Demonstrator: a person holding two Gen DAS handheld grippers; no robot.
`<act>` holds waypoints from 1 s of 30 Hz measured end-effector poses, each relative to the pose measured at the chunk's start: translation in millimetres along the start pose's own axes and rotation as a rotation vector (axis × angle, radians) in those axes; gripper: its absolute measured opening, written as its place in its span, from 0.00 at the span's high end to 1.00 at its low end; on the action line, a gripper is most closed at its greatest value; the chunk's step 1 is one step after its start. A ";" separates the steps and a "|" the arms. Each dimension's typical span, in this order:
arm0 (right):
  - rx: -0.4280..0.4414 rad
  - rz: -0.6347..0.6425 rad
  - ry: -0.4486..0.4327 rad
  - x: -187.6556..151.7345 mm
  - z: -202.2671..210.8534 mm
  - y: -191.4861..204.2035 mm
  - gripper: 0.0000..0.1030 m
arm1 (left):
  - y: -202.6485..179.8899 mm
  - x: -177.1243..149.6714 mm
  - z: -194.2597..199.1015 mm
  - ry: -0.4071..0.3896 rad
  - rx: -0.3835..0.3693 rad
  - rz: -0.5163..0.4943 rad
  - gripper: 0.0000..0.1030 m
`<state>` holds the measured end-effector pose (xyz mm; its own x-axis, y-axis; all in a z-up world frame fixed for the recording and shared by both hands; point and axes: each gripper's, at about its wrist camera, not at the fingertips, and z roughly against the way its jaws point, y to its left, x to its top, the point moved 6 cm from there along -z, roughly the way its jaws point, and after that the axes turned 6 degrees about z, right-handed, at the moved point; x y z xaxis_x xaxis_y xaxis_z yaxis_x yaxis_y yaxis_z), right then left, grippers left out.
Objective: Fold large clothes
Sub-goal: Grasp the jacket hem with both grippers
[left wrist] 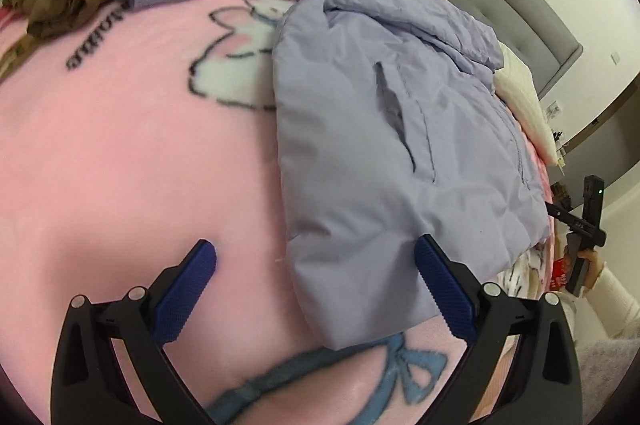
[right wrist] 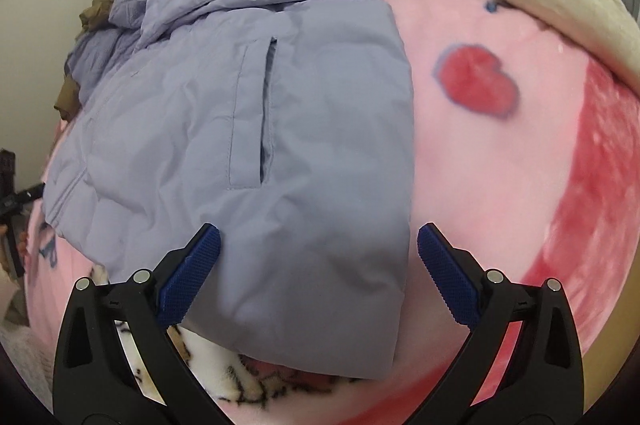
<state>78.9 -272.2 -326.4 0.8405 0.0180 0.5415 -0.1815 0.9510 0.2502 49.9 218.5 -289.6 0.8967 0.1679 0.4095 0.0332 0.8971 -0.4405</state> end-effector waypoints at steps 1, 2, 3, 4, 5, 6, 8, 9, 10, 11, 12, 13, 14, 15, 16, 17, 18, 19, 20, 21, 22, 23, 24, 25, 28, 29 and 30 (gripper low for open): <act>0.009 -0.017 0.009 -2.2 -1.5 -2.0 0.08 | 0.0 -0.7 0.2 0.002 -0.020 0.011 0.05; 0.015 -0.032 0.014 -3.9 -2.6 -3.6 0.08 | -1.6 -1.0 -0.4 0.003 -0.039 0.018 0.05; 0.022 -0.041 0.015 -5.0 -3.0 -4.2 0.08 | -4.6 -0.5 -0.3 0.000 -0.060 0.020 0.05; 0.032 -0.050 0.014 -6.5 -2.6 -4.4 0.08 | -8.6 -0.6 -0.6 0.002 -0.090 0.021 0.05; 0.039 -0.055 0.021 -7.1 -3.2 -4.1 0.08 | -11.4 -0.6 -0.8 -0.002 -0.105 0.021 0.05; 0.053 -0.063 0.028 -7.7 -4.0 -3.7 0.08 | -16.7 -1.0 -2.4 -0.001 -0.126 0.021 0.05; 0.077 -0.086 0.035 -6.9 -5.0 -2.7 0.08 | -26.4 -5.5 -13.2 0.045 -0.151 0.012 0.05; 0.085 -0.088 0.038 -6.5 -5.1 -1.5 0.07 | -28.0 -6.8 -16.9 0.052 -0.132 -0.002 0.05; 0.094 -0.087 0.044 -5.8 -5.2 1.4 0.07 | -29.9 -7.9 -20.8 0.051 -0.105 -0.023 0.05; 0.128 -0.080 0.058 -5.6 -5.7 6.9 0.07 | -31.2 -8.0 -23.4 0.054 -0.086 -0.028 0.05; 0.152 -0.063 0.069 -5.4 -6.3 13.0 0.07 | -31.8 -6.5 -24.0 0.052 -0.082 -0.017 0.05; 0.145 -0.032 0.074 -5.0 -6.6 18.4 0.07 | -31.6 -4.7 -23.9 0.051 -0.088 0.014 0.05; 0.130 -0.007 0.068 -4.5 -6.8 21.9 0.07 | -30.9 -3.1 -23.6 0.051 -0.107 0.055 0.05; 0.130 -0.002 0.063 -4.4 -6.5 22.5 0.07 | -29.6 -2.6 -24.3 0.052 -0.111 0.081 0.05; 0.147 -0.034 0.051 -4.3 -6.3 21.3 0.07 | -27.8 -2.3 -25.8 0.056 -0.110 0.109 0.05; 0.170 -0.085 0.041 -3.8 -5.8 18.3 0.07 | -26.2 -2.5 -27.6 0.054 -0.103 0.132 0.05; 0.189 -0.119 0.027 -2.9 -4.1 17.3 0.07 | -26.4 -2.7 -28.4 0.047 -0.091 0.139 0.05; 0.198 -0.133 0.017 -1.9 -2.4 17.1 0.08 | -27.6 -3.0 -28.9 0.043 -0.079 0.136 0.05; 0.190 -0.133 0.019 -1.6 -1.6 16.9 0.12 | -30.8 -3.8 -30.8 0.049 -0.049 0.113 0.05; 0.163 -0.126 0.027 -1.5 -2.1 17.3 0.29 | -33.1 -4.1 -32.5 0.057 -0.027 0.093 0.05; 0.138 -0.125 0.032 -2.2 -1.3 16.9 0.49 | -35.6 -3.7 -33.4 0.057 -0.007 0.088 0.05; 0.146 -0.131 0.021 -2.0 2.2 15.9 0.56 | -36.7 -2.8 -33.3 0.051 0.005 0.102 0.10; 0.155 -0.137 0.003 0.0 6.6 15.8 0.71 | -37.0 -2.9 -32.4 0.046 0.025 0.131 0.16; 0.146 -0.137 -0.012 3.2 12.1 17.5 0.79 | -38.9 -2.5 -29.5 0.035 0.020 0.148 0.35; 0.096 -0.080 -0.036 12.7 25.3 30.1 0.86 | -48.8 0.3 -19.9 -0.015 0.010 0.170 0.68; 0.081 -0.066 -0.051 16.7 30.8 34.9 0.87 | -53.6 3.5 -15.7 -0.033 0.013 0.170 0.76; 0.070 -0.062 -0.065 20.8 37.1 38.3 0.88 | -56.1 6.7 -10.9 -0.052 -0.001 0.174 0.79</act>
<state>70.5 -246.8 -275.8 0.8165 -0.0625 0.5740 -0.1672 0.9259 0.3387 58.8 164.9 -270.8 0.8651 0.3416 0.3672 -0.1204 0.8522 -0.5091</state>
